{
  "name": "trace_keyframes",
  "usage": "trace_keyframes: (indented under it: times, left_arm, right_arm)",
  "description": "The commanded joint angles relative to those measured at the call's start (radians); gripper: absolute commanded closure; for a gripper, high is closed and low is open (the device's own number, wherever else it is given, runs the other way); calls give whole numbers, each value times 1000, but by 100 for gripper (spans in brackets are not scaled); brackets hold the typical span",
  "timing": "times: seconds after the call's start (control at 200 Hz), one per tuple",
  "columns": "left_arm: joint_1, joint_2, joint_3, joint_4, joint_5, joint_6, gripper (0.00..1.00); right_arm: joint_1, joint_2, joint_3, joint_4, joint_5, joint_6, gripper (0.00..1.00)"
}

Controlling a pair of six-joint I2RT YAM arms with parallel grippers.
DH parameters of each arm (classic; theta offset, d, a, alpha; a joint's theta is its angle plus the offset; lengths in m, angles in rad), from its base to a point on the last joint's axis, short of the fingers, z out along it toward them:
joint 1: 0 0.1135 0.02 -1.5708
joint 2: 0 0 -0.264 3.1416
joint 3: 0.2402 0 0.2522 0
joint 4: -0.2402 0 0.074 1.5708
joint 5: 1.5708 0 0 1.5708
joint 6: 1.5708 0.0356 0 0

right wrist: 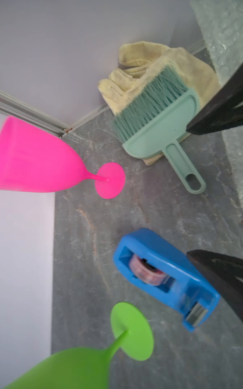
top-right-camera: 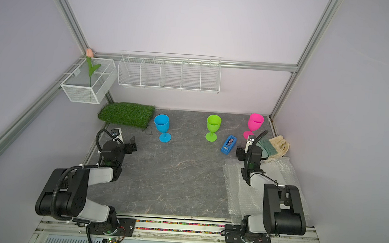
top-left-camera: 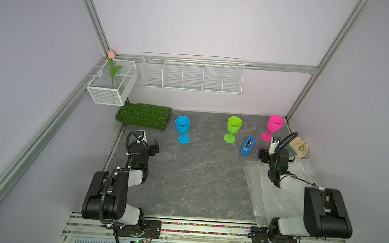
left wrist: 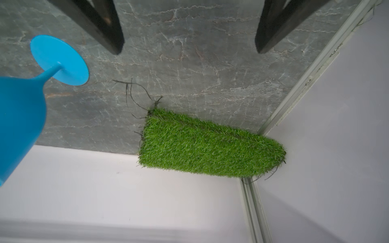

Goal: Wrap wine glasses in bubble wrap
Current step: Pick up the bubble wrap from the bubble wrap.

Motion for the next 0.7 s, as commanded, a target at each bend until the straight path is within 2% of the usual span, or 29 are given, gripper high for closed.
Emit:
trace_keyframes:
  times: [0.0,0.155,0.25,0.285,0.32,0.485,0.58,0.695]
  left_arm:
    - [-17,-82,10,-76,-43,-3,0]
    - [-104,-217,60,-260,-180,-4,0]
    - [-129,-282,111,-396,-170,-84,2]
    - [-130,-300,121,-426,-153,-130,2]
    - [-131,-319,134,-461,-139,-173,2]
    - [-132,-419,221,-698,-109,-307,5]
    - [-132,-477,263,-806,-82,-333,5]
    - [-132,-527,315,-919,-36,-319,5]
  right_arm:
    - [4,-54,125,-391,-11,97,11]
    - [6,-86,265,-762,-86,205,8]
    - [6,-90,314,-922,-145,250,3]
    - [7,-95,312,-952,-186,249,0]
    - [7,-100,305,-978,-210,252,3]
    - [9,-102,254,-1084,-182,314,13]
    - [11,-80,234,-1107,-162,337,18]
    - [18,-44,217,-1111,-140,346,17]
